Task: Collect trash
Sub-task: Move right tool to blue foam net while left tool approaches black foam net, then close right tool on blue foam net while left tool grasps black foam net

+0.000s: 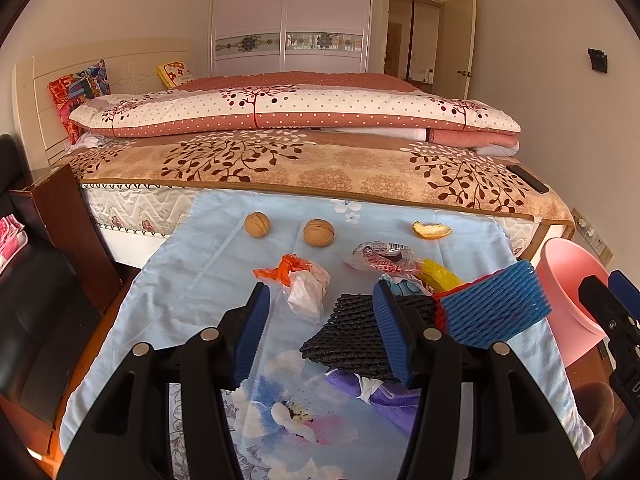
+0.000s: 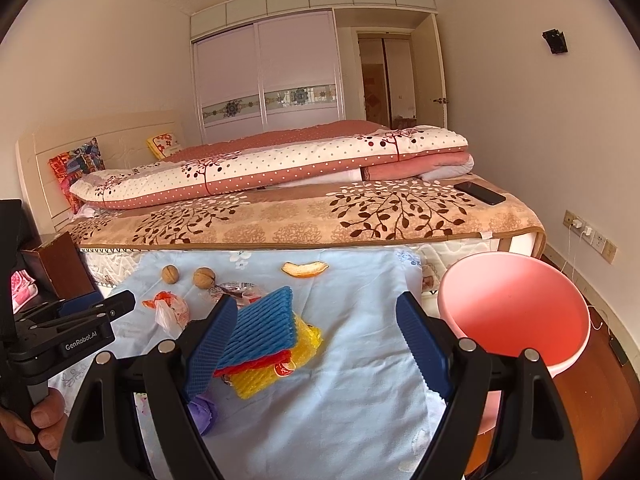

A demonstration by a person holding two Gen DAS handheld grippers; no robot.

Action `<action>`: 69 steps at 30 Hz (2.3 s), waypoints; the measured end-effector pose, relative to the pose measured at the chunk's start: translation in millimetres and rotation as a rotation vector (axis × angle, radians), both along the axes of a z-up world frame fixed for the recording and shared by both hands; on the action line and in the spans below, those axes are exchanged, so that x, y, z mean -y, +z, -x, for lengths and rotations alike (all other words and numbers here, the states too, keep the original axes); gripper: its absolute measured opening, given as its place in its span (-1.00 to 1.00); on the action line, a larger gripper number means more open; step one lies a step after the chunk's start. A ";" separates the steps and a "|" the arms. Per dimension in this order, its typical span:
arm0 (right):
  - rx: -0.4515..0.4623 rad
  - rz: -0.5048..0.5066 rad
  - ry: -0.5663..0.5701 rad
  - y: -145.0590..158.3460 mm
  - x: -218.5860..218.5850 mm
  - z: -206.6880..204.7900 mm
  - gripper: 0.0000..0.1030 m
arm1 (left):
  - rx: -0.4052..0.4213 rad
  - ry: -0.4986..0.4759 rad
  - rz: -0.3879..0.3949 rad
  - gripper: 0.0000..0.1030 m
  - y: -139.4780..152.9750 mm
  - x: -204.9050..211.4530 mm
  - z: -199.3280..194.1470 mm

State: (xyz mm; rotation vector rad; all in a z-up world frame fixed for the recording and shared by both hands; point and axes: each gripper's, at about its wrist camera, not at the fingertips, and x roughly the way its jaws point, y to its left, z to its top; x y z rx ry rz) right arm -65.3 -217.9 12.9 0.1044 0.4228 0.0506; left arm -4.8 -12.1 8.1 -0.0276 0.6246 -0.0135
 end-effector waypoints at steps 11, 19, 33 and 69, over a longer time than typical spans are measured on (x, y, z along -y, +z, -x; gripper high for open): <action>-0.001 -0.006 -0.007 -1.8 2.0 0.3 0.56 | 0.001 -0.004 0.000 0.05 -2.7 -2.7 1.5; -0.001 -0.011 -0.006 -2.9 3.8 0.9 0.56 | 0.001 -0.004 0.000 0.05 -2.9 -3.2 1.7; -0.005 -0.012 0.002 -4.2 2.1 1.7 0.50 | 0.002 -0.004 0.001 0.05 -3.2 -2.7 2.4; -0.202 -0.178 0.216 -27.3 -1.0 -37.4 0.11 | -0.028 -0.188 0.104 0.05 -16.0 -27.4 11.0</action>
